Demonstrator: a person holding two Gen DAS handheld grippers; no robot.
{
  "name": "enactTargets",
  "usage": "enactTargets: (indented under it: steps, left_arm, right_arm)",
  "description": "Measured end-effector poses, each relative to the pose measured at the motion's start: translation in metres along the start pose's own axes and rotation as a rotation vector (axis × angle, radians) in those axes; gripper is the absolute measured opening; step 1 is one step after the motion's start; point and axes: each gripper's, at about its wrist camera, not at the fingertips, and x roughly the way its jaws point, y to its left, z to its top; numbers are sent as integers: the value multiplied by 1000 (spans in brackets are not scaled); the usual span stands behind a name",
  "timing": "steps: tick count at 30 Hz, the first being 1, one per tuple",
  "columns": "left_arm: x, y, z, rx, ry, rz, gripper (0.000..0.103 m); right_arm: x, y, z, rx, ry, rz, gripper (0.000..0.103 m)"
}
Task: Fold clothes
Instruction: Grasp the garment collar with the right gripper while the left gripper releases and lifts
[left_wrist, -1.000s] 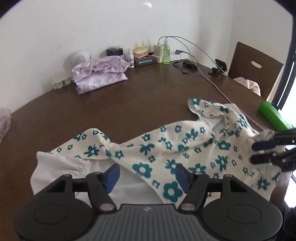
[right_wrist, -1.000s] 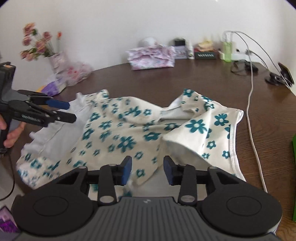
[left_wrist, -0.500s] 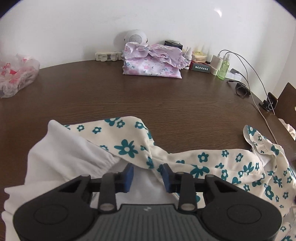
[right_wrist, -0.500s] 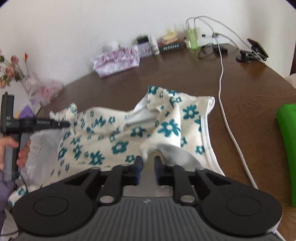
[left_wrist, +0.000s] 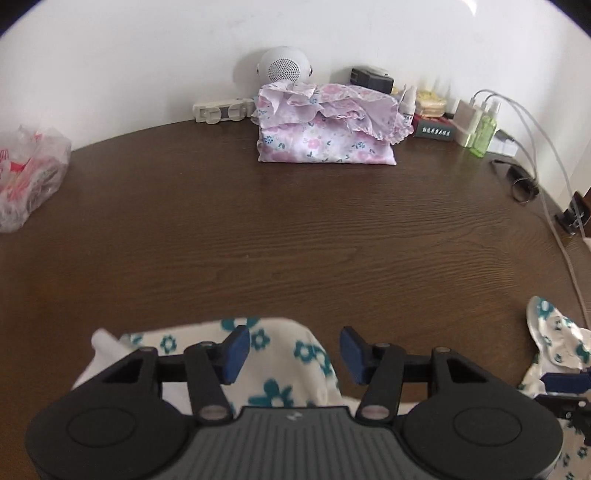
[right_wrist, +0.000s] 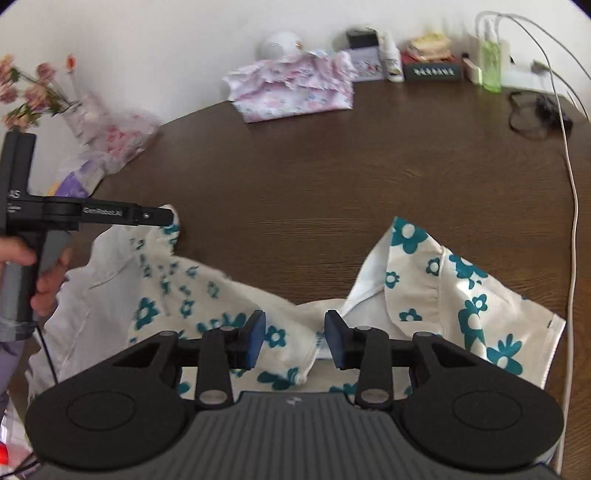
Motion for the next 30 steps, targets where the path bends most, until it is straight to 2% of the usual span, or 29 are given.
enactTargets:
  steps: [3,4,6,9,11,15,19,20,21,24,28,30]
  left_arm:
    - [16,5,9,-27,38,46,49]
    - [20,8,11,-43,40,53,45]
    - [25,16,11,-72,18,64,37]
    - [24,28,15,-145,22,64,23]
    - [23,36,19,-194,33,57,22]
    - [24,46,25,-217,71,71,22]
    - [23,44,27,-174,99,32,20]
    - [22,43,27,-161,100,29,7]
    - [21,43,25,-153,97,28,1]
    - [11,45,18,-146,56,26,0]
    - [-21,60,2,-185,-41,-12,0]
    - [-37,69,-6,-148,-100,-25,2]
  right_arm:
    - [2,-6,-6,11,-36,20,24]
    - [1,-6,-9,2,-48,14,19]
    - [1,-7,-14,-14,-70,4,15]
    - [-1,-10,-18,-16,-92,12,13]
    - [-1,-12,-19,-13,-100,19,13]
    - [-2,-16,-19,-6,-107,34,13]
    - [-2,-18,-20,2,-111,43,13]
    - [-2,-18,-20,3,-112,44,13]
    - [-2,-18,-20,4,-112,45,13]
    - [-2,-19,-20,10,-115,46,13]
    - [-7,-19,-23,25,-154,36,4]
    - [-12,-19,-24,28,-184,43,4]
